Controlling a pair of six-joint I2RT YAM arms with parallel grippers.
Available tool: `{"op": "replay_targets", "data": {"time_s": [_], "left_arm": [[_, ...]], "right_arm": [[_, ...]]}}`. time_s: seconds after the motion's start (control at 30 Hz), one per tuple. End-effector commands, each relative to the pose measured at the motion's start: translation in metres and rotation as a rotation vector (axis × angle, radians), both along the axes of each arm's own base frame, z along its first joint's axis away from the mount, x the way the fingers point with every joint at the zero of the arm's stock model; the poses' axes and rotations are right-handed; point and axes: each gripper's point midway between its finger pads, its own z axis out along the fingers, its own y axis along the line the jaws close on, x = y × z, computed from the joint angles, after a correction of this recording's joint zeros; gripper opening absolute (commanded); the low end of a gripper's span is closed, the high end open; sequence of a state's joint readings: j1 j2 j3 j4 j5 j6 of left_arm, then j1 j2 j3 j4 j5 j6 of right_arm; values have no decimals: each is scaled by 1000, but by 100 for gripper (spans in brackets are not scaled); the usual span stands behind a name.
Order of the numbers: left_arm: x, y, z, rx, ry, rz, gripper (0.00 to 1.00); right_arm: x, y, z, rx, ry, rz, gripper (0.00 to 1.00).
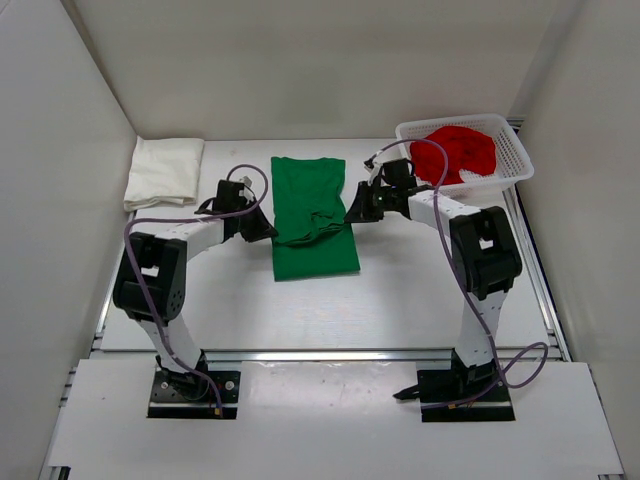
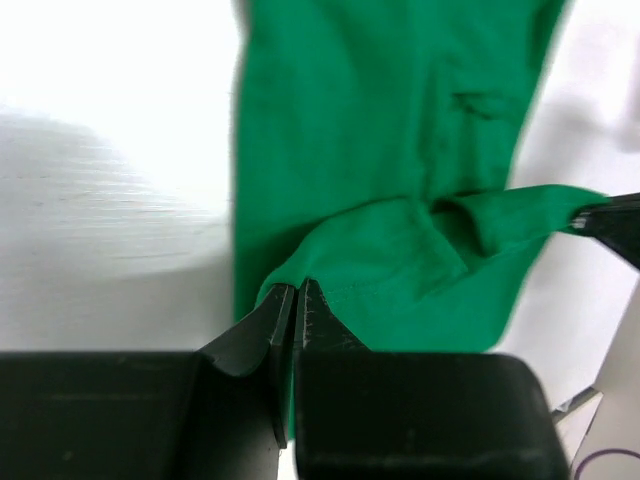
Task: Fold and stack the t-shirts
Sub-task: Fold the folded rectangular tshirt in 1/3 of the way
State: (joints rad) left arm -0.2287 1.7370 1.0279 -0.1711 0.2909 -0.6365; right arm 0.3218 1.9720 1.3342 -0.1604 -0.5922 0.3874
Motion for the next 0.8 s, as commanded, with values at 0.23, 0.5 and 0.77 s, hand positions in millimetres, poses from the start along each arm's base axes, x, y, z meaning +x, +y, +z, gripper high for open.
{"op": "replay_targets", "data": {"time_s": [0.23,0.5,0.77], "left_arm": [[48,3,12,-49,-110,84,21],[40,16,77,-175,-268,128,37],[-36,-32,60,-141,-279,21,38]], "right_arm": [[30,-4,2,-1,-45,-29,2],[29,-7,50,-46,-184,-56,32],[-22,35,65,-51,-297,41,2]]}}
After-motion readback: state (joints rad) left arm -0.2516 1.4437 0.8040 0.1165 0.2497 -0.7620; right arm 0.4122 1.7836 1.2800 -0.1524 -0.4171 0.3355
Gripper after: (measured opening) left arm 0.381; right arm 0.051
